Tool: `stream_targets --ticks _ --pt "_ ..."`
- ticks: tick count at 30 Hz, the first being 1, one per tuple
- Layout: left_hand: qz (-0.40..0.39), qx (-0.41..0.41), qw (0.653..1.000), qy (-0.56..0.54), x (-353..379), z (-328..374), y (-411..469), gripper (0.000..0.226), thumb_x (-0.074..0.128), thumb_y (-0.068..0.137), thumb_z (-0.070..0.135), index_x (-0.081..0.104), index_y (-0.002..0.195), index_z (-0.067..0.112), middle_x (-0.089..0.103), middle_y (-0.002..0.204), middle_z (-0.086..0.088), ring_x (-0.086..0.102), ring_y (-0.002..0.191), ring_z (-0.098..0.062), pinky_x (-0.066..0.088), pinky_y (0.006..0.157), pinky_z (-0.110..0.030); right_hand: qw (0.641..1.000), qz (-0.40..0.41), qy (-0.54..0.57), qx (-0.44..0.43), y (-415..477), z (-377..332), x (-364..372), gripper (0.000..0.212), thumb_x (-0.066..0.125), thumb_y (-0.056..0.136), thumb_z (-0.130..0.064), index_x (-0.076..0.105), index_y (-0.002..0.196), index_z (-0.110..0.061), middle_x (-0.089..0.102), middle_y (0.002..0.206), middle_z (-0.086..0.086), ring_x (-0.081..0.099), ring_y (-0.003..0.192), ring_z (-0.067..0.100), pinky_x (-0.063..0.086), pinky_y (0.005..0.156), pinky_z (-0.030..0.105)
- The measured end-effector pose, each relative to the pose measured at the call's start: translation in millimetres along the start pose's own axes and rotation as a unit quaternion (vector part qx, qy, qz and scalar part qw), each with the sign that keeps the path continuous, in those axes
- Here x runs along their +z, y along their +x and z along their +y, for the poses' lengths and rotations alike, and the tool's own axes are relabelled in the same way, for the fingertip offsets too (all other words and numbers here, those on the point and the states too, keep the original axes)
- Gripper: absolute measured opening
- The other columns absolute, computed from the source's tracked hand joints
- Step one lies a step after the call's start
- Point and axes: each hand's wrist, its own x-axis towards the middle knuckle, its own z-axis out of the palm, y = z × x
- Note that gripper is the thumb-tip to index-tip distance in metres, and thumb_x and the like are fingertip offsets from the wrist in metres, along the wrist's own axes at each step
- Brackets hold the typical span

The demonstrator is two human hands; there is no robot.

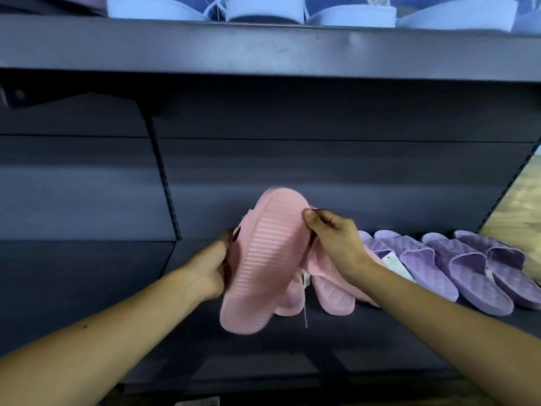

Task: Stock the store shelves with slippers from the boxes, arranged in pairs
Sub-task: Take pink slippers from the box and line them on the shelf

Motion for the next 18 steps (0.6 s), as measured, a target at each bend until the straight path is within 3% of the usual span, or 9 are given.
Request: stream_targets --ticks 2,5,7,9,12,15,18 --pt "0.012 0.047 0.999 -0.005 -1 12 5 0.034 0.057 0.087 0.046 0.069 0.090 0.014 0.073 0.076 -0.006 0.066 0.061 -0.017 0.050 0.056 -0.026 1.000 0.020 -0.017 0.013 7 0 3 0.022 0.060 0.089 -0.021 0.064 0.067 -0.024 0.065 0.070 -0.004 0.059 0.074 0.016 0.047 0.083 0.031" --pt "0.126 0.140 0.981 0.048 0 23 3 0.028 0.057 0.089 0.042 0.061 0.083 0.015 0.061 0.064 -0.003 0.054 0.050 -0.016 0.037 0.040 -0.015 0.996 0.074 -0.019 0.052 20 -2 15 0.017 0.054 0.090 -0.014 0.070 0.094 -0.015 0.070 0.104 0.007 0.063 0.099 0.024 0.046 0.097 0.033" --pt "0.178 0.181 0.966 0.053 2 22 2 0.028 0.058 0.088 0.039 0.061 0.089 0.012 0.060 0.078 -0.004 0.055 0.064 -0.020 0.041 0.055 -0.021 0.994 0.090 -0.039 0.053 27 -4 27 0.027 0.051 0.090 -0.012 0.065 0.114 -0.008 0.066 0.116 0.009 0.060 0.105 0.023 0.043 0.101 0.032" --pt "0.203 0.189 0.960 0.035 1 18 2 0.031 0.058 0.089 0.037 0.061 0.095 0.007 0.059 0.088 -0.007 0.054 0.078 -0.022 0.039 0.070 -0.025 0.993 0.084 -0.079 0.035 30 -6 42 0.025 0.051 0.089 -0.012 0.063 0.108 -0.002 0.066 0.110 0.015 0.058 0.103 0.028 0.041 0.098 0.034" --pt "0.228 0.185 0.954 0.056 -8 19 6 0.037 0.058 0.088 0.038 0.063 0.092 0.002 0.062 0.089 -0.012 0.056 0.080 -0.026 0.038 0.072 -0.026 0.993 0.073 -0.091 0.015 27 -8 63 0.025 0.051 0.090 -0.016 0.060 0.109 -0.003 0.064 0.102 0.015 0.055 0.103 0.029 0.037 0.092 0.028" --pt "0.227 0.221 0.934 0.166 -31 28 12 0.034 0.057 0.089 0.038 0.061 0.074 0.008 0.060 0.082 -0.009 0.054 0.076 -0.022 0.038 0.072 -0.025 0.991 0.031 -0.132 0.006 27 -4 76 0.042 0.049 0.094 -0.021 0.047 0.133 -0.009 0.059 0.125 0.010 0.048 0.121 0.023 0.029 0.092 0.019" --pt "0.199 0.262 0.906 0.268 -70 40 19 0.036 0.057 0.089 0.039 0.058 0.064 0.013 0.057 0.068 -0.003 0.051 0.069 -0.019 0.036 0.070 -0.024 0.990 0.027 -0.137 0.033 33 3 82 0.039 0.051 0.091 -0.023 0.054 0.129 -0.013 0.055 0.132 0.007 0.047 0.124 0.023 0.030 0.096 0.019"
